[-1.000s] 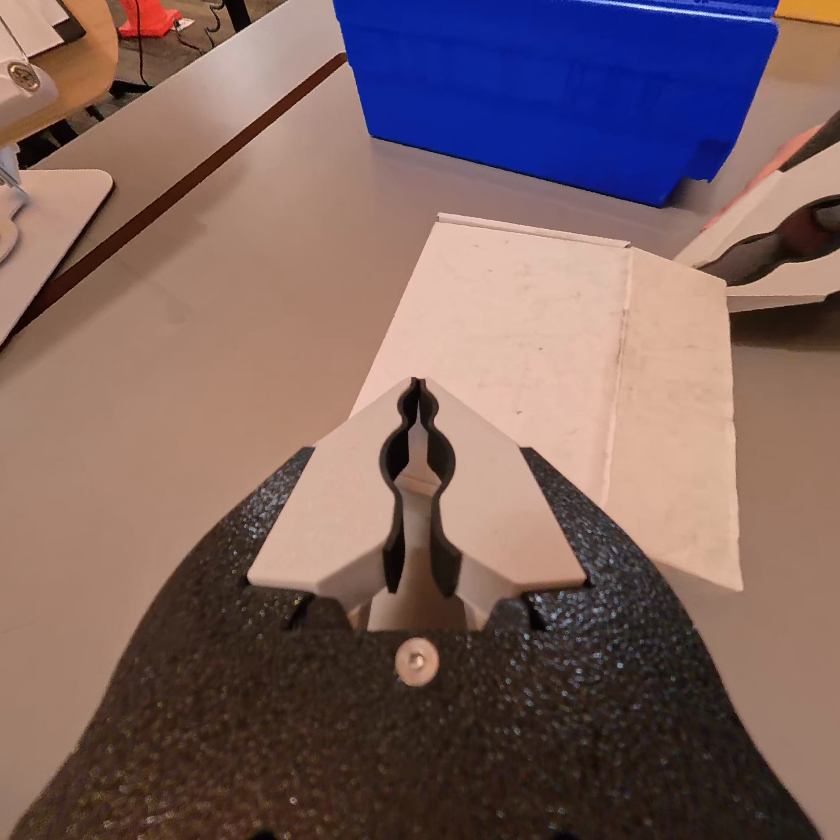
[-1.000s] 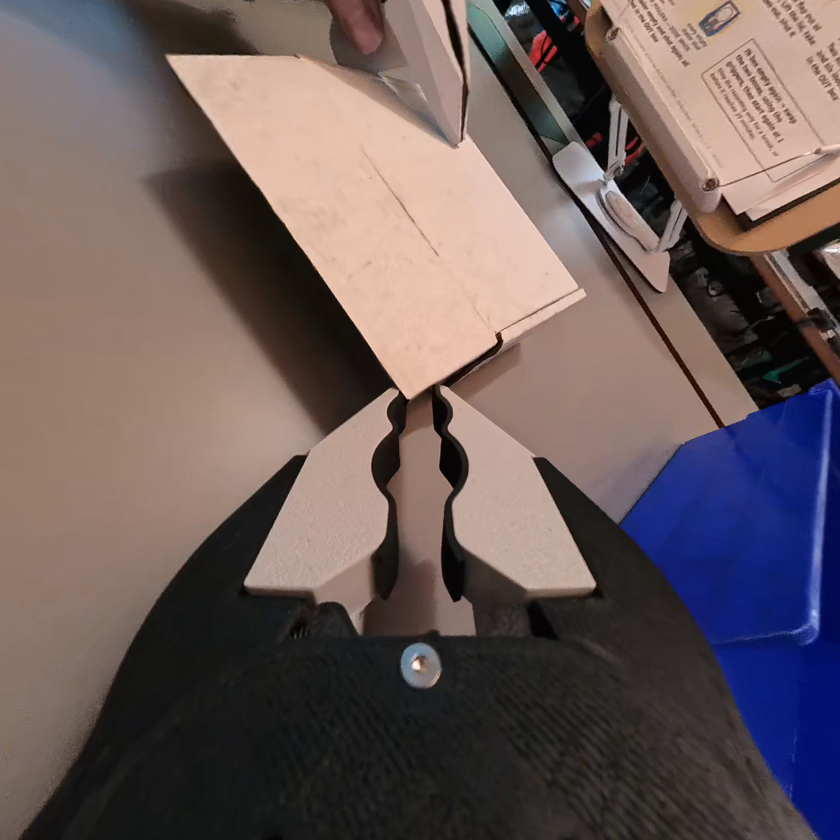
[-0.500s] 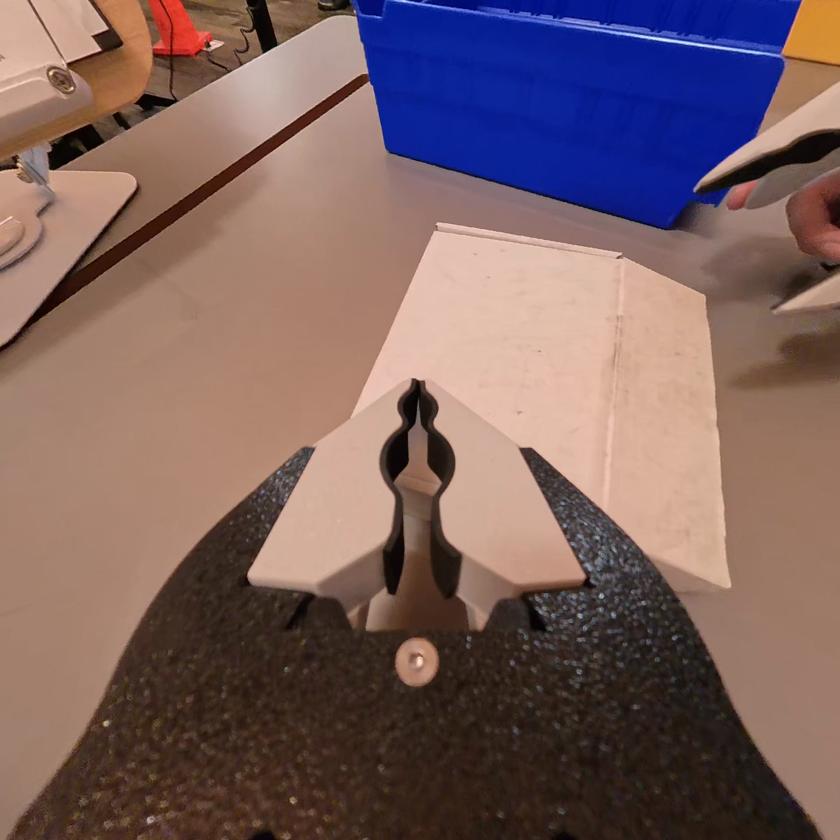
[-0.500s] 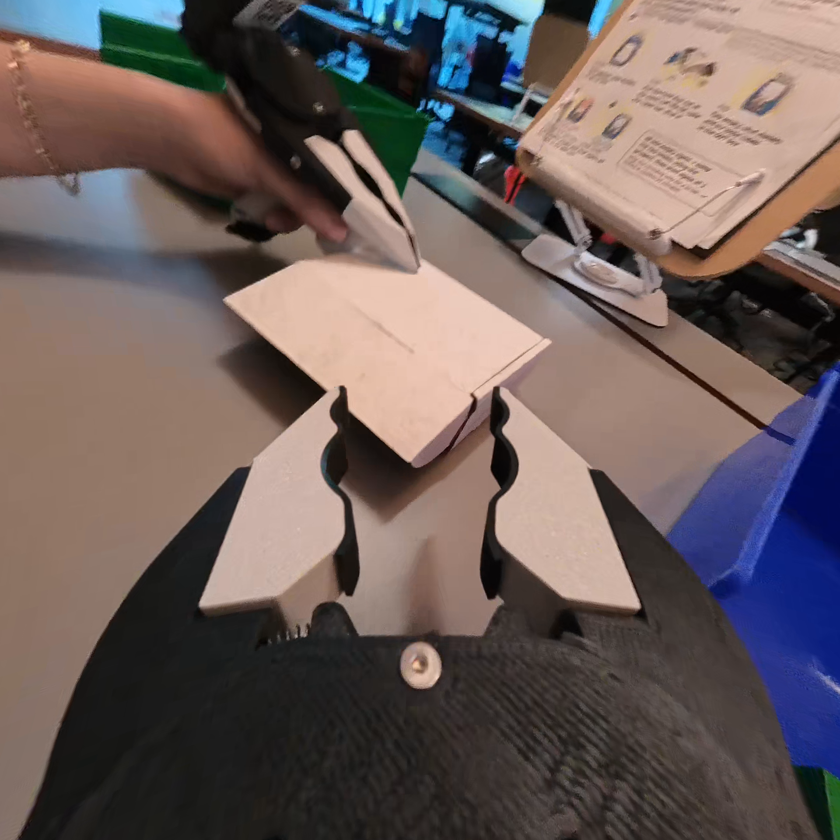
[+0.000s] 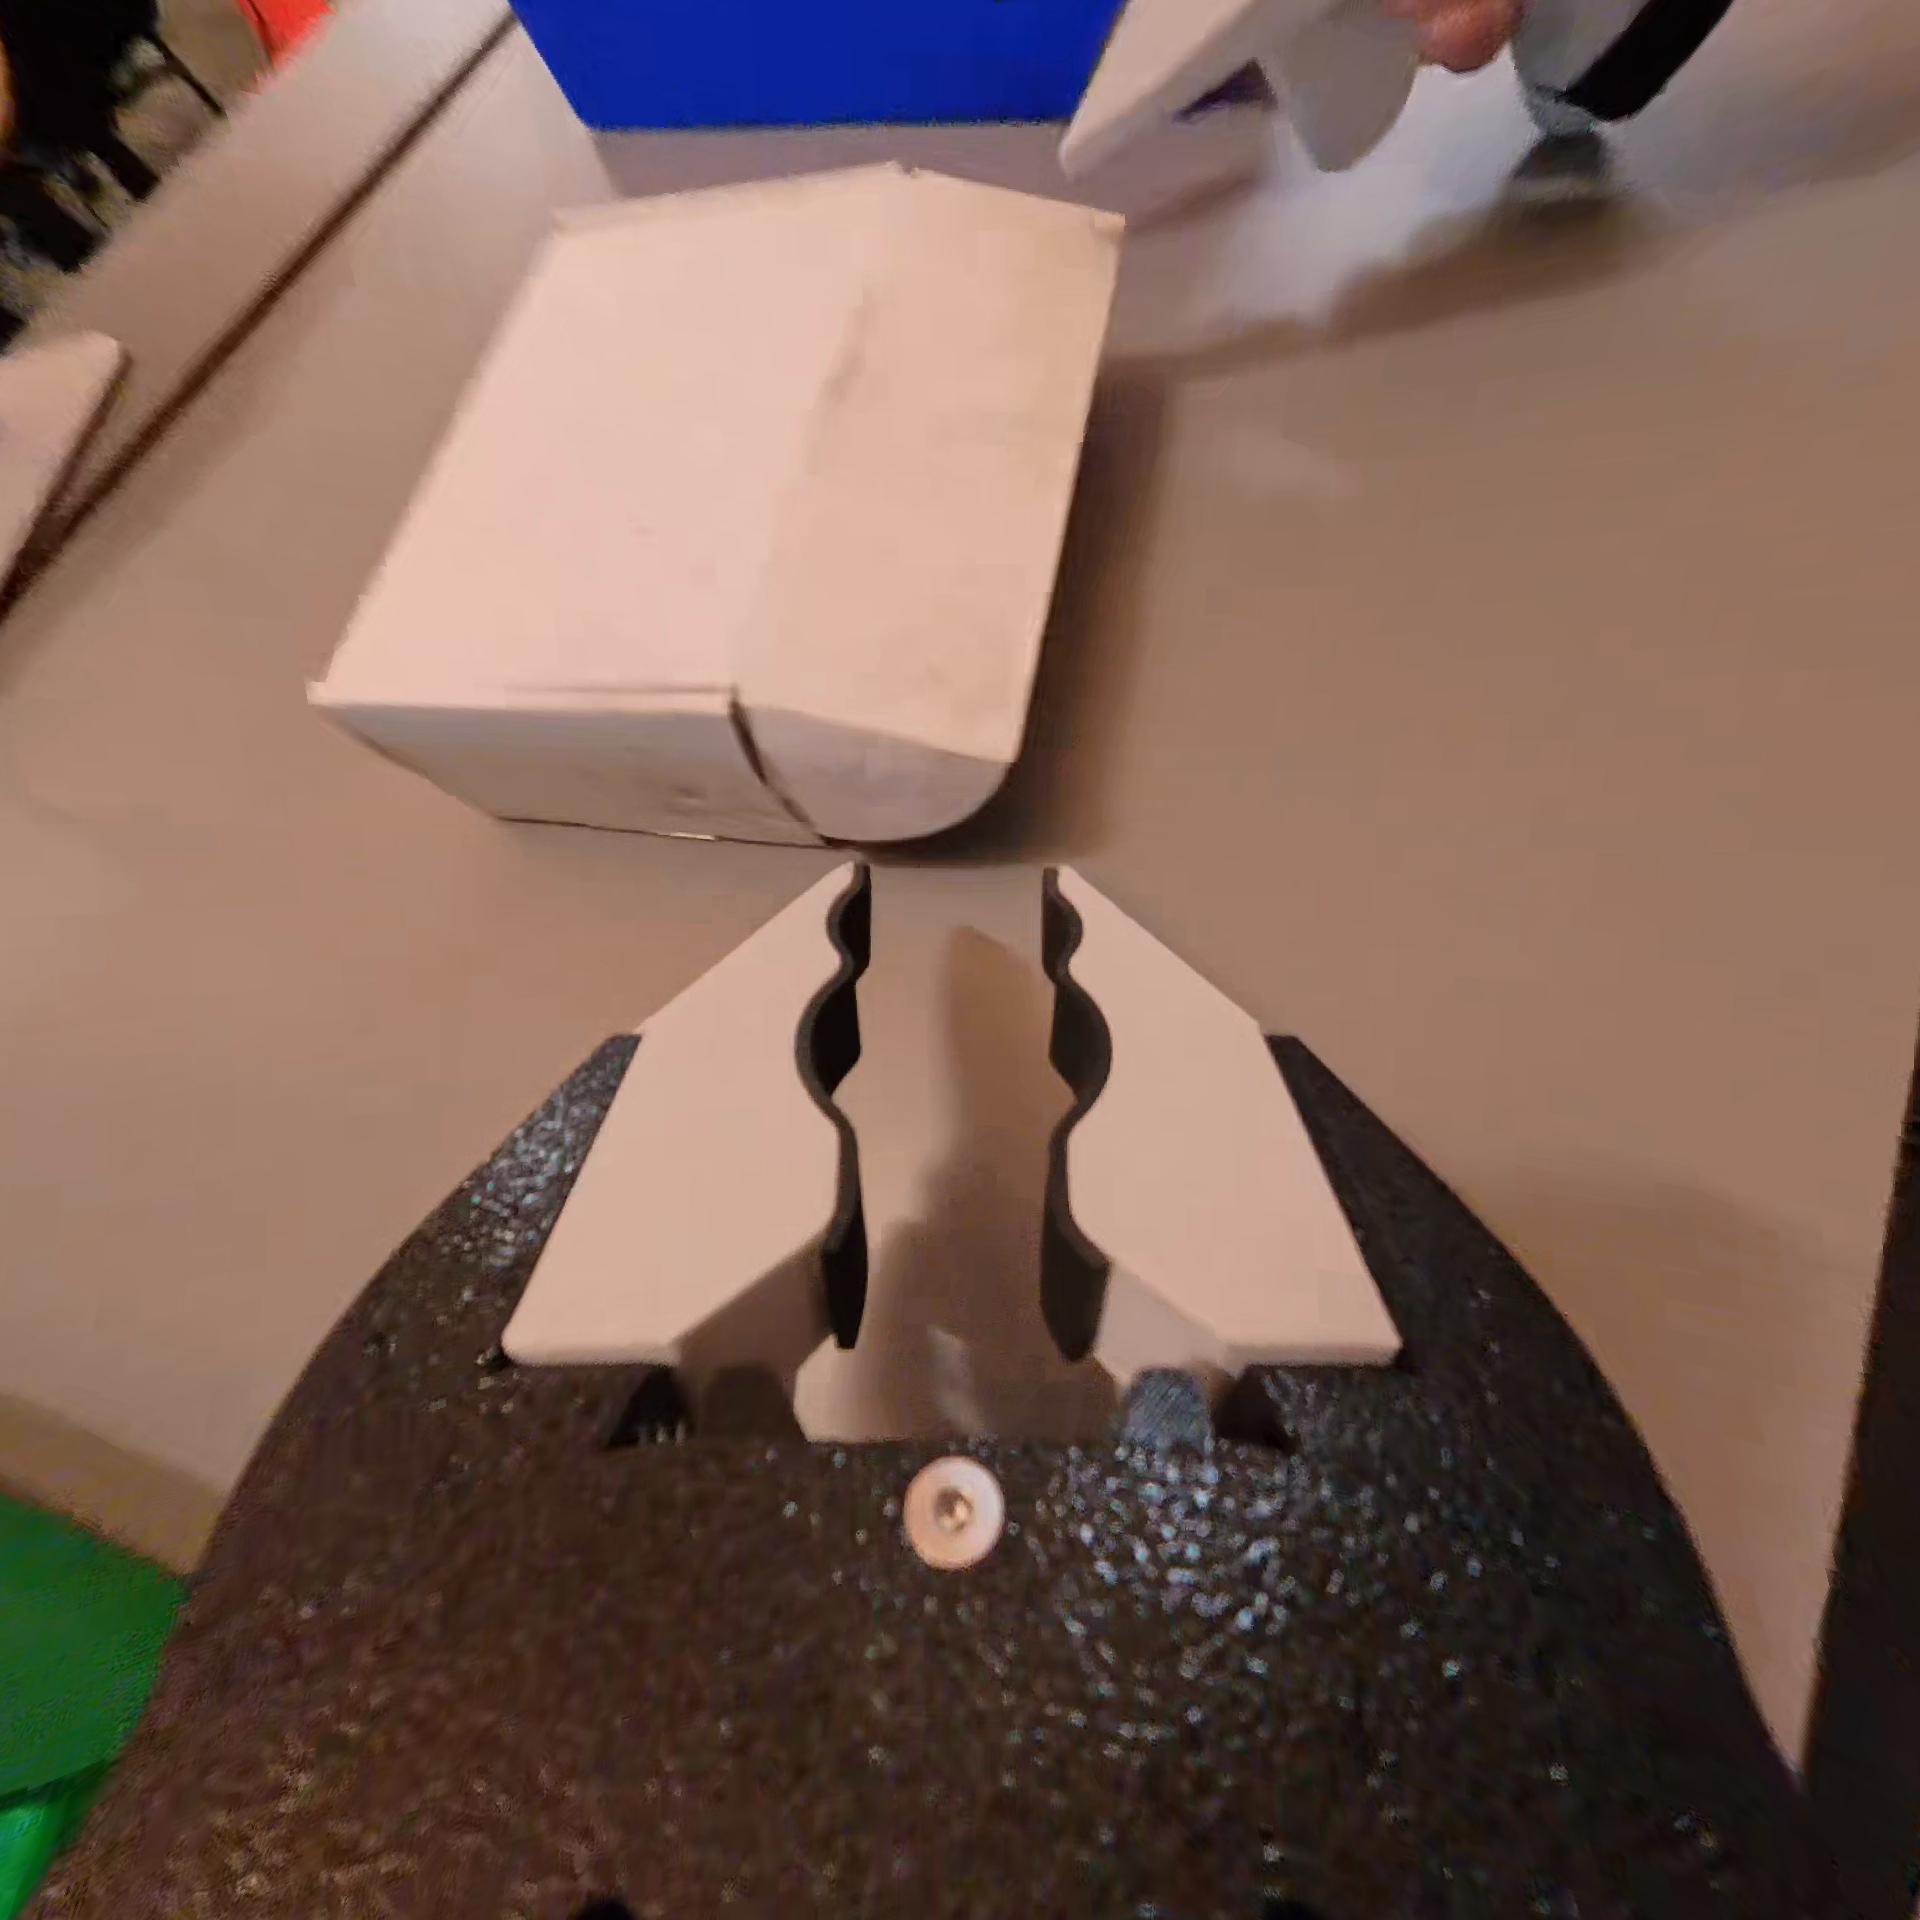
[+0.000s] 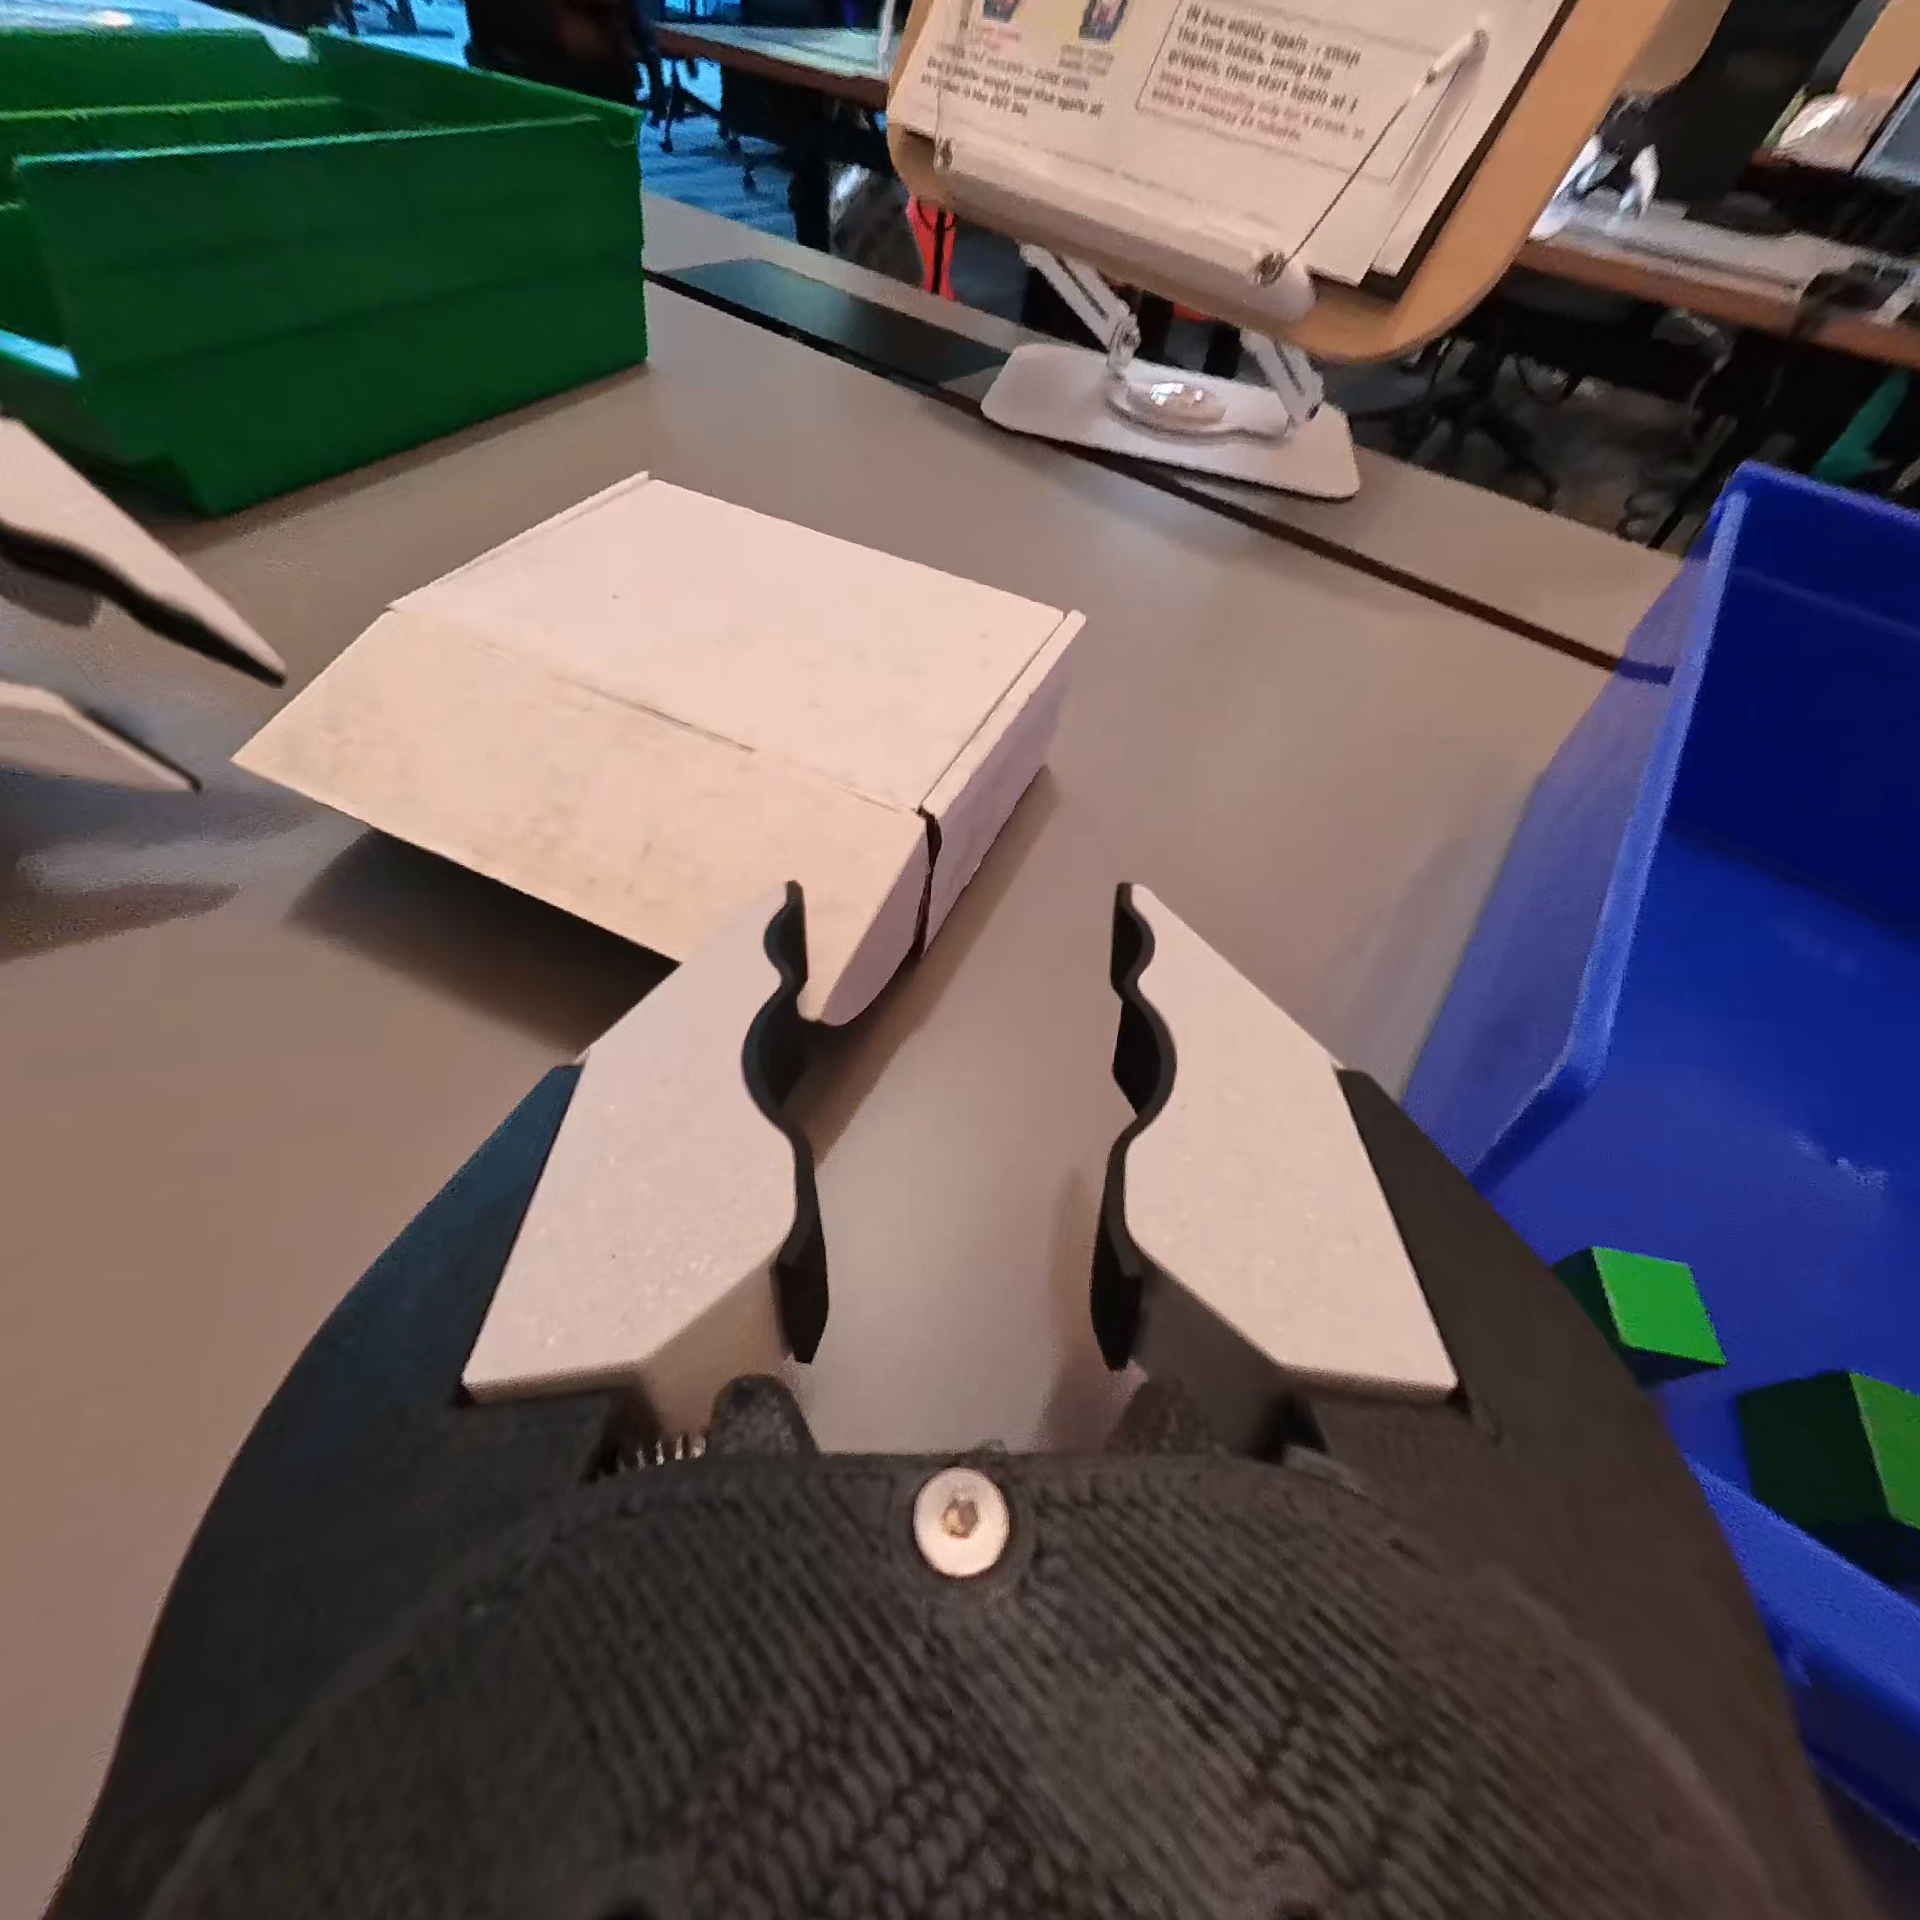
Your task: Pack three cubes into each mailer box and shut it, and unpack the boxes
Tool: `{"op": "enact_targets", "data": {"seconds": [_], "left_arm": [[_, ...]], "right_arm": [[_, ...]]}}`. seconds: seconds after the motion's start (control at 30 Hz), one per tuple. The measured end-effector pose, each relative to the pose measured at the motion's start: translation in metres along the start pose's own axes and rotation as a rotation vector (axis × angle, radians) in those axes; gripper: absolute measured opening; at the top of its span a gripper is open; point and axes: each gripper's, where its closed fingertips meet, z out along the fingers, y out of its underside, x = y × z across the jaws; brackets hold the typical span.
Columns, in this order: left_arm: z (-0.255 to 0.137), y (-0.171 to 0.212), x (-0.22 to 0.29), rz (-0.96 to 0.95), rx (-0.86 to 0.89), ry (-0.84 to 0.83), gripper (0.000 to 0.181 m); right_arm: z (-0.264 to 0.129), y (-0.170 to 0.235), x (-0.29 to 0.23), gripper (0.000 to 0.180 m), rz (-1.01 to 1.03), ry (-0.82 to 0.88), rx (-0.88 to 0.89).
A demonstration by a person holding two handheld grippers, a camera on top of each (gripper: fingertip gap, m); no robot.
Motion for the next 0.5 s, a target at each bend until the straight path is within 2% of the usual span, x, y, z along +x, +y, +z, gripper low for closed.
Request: {"op": "enact_targets", "data": {"seconds": [0.13, 0.3, 0.37, 0.5], "left_arm": [[0.010, 0.002, 0.011, -0.075, -0.042, 0.014, 0.036], [0.014, -0.012, 0.011, -0.496, -0.007, 0.108, 0.056], [0.014, -0.018, 0.005, -0.595, 0.026, 0.096, 0.056], [0.017, -0.019, 0.001, -0.655, 0.025, 0.054, 0.052]], "right_arm": [[0.002, 0.012, -0.010, 0.056, 0.007, -0.045, -0.081], [0.002, 0.019, -0.018, 0.049, 0.086, -0.078, -0.139], [0.004, 0.020, -0.016, 0.050, 0.137, -0.089, -0.148], [0.012, 0.017, -0.022, 0.044, 0.251, -0.158, -0.150]]}}
